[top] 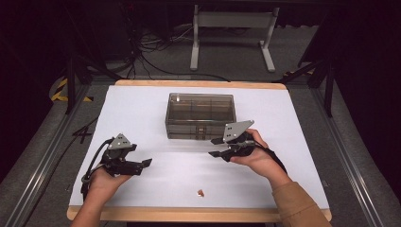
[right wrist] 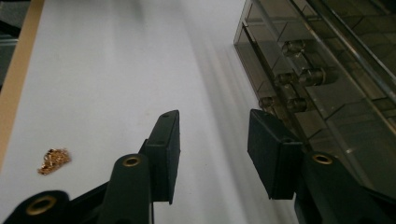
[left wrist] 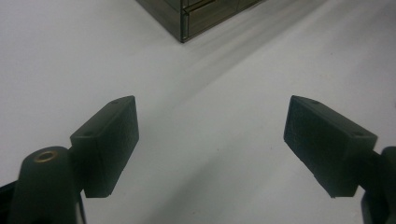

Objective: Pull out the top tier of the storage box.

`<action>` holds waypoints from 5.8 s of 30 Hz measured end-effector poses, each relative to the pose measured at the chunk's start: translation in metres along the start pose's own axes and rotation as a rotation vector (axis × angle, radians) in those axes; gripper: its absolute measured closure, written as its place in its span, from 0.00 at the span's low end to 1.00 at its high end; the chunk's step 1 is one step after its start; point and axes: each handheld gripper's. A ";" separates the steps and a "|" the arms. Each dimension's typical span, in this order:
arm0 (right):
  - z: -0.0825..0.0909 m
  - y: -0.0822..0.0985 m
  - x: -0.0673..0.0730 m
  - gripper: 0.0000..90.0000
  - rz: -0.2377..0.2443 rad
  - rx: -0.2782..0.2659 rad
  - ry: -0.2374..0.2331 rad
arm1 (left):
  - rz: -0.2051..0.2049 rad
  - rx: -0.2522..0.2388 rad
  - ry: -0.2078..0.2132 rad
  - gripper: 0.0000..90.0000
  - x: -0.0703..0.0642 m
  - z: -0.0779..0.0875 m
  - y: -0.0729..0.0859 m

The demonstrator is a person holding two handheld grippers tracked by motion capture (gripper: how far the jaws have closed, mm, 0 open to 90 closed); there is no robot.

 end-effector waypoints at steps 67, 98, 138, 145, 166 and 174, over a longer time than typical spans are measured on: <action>-0.006 0.003 0.058 0.67 0.779 0.048 0.670 | 0.005 -0.010 -0.022 0.22 0.002 0.003 0.001; -0.029 -0.010 0.077 0.66 0.788 0.129 0.939 | 0.016 -0.018 -0.026 0.22 0.002 0.004 0.002; -0.083 -0.024 0.069 0.78 0.769 0.307 0.976 | 0.016 -0.022 -0.029 0.22 0.004 0.006 0.002; -0.087 -0.023 0.066 0.84 0.778 0.338 0.982 | 0.010 -0.016 -0.029 0.22 0.004 0.005 0.002; -0.087 -0.022 0.075 0.90 0.794 0.369 0.992 | 0.012 -0.019 -0.031 0.22 0.004 0.006 0.002; -0.081 -0.024 0.085 0.90 0.802 0.363 0.988 | 0.012 -0.019 -0.030 0.22 0.004 0.006 0.002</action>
Point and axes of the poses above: each handheld gripper's, and its own axes: z roughly backward along the jaws, y roughly out of its underside, x roughly to its left, and after that the axes turned 5 degrees about y, right-handed
